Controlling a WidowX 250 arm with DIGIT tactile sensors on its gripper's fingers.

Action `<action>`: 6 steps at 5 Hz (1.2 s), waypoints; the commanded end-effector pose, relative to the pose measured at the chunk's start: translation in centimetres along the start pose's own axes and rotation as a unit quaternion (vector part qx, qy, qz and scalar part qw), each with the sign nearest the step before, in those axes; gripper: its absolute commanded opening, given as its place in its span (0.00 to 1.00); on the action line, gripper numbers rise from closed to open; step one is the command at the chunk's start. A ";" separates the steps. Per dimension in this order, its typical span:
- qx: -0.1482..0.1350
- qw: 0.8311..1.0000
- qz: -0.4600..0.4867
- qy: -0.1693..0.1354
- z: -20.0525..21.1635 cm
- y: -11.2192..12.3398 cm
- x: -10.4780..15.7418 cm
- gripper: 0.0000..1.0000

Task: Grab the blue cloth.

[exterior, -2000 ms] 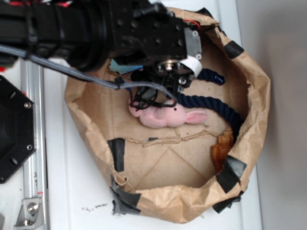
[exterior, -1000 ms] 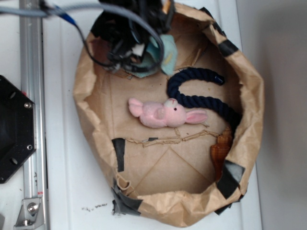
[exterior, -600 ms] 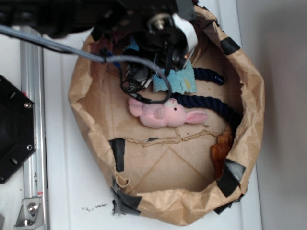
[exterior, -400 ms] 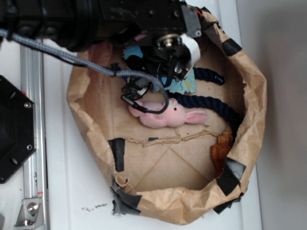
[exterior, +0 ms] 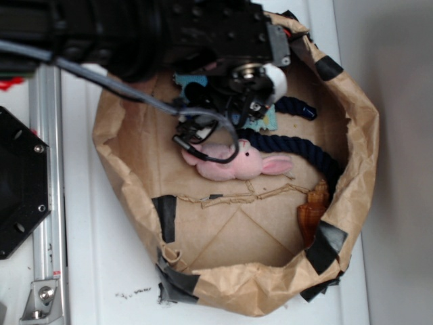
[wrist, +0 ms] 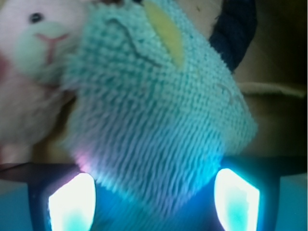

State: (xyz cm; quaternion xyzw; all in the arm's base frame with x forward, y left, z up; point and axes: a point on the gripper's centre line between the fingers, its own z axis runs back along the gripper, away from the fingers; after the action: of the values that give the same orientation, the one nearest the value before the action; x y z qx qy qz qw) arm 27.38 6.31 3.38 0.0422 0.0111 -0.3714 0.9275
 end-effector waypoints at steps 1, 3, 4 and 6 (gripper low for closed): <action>-0.006 1.000 0.015 -0.024 0.0 1.0 0.7 0.00; 0.011 0.999 0.023 -0.031 1.0 0.6 0.1 0.00; 0.047 0.998 0.041 -0.030 4.2 -0.3 0.0 0.00; -0.022 0.981 0.170 -0.089 15.0 -4.4 3.0 0.00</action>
State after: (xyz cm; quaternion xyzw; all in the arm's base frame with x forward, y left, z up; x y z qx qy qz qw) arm 26.22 0.19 16.29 -0.0189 -0.0405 -0.2038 0.9780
